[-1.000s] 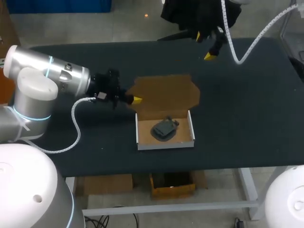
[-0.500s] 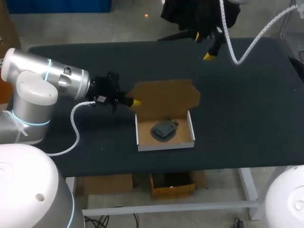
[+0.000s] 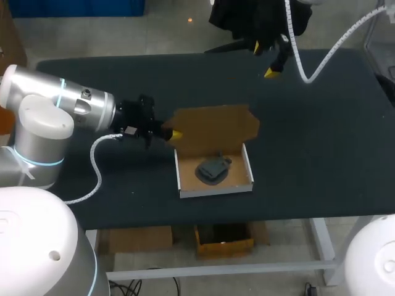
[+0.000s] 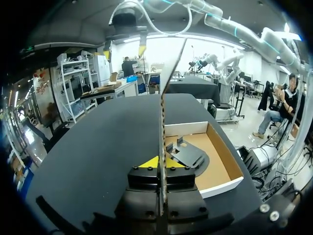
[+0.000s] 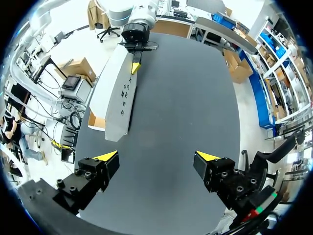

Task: Assemble the packaging by folding the flat box into shape, placing the metal phone stand inside, and closing the box properly

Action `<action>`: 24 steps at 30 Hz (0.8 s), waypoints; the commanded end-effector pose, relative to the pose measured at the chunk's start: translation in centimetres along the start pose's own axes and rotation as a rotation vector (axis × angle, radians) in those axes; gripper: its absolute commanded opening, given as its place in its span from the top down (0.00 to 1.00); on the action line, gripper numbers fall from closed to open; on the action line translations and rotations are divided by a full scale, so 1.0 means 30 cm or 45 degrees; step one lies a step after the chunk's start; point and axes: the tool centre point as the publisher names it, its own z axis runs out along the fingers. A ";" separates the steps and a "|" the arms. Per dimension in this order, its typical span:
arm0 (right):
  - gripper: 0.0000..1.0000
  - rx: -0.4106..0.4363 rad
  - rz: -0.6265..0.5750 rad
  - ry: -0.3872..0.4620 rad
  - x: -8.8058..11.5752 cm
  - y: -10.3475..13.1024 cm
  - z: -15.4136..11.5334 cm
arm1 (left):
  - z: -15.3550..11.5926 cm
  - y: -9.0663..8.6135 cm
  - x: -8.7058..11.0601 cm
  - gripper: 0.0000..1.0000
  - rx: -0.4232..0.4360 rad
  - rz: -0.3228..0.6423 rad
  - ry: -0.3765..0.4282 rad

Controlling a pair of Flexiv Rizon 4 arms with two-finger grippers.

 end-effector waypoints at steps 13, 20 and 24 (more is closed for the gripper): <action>0.00 0.005 0.012 0.008 0.002 -0.005 -0.007 | 0.016 -0.002 -0.020 1.00 0.020 0.046 0.042; 0.00 0.009 0.018 0.012 0.000 -0.009 -0.008 | 0.023 -0.008 -0.035 1.00 0.019 0.072 0.045; 0.00 0.010 0.021 0.011 0.000 -0.012 -0.008 | 0.023 -0.010 -0.037 1.00 0.017 0.086 0.043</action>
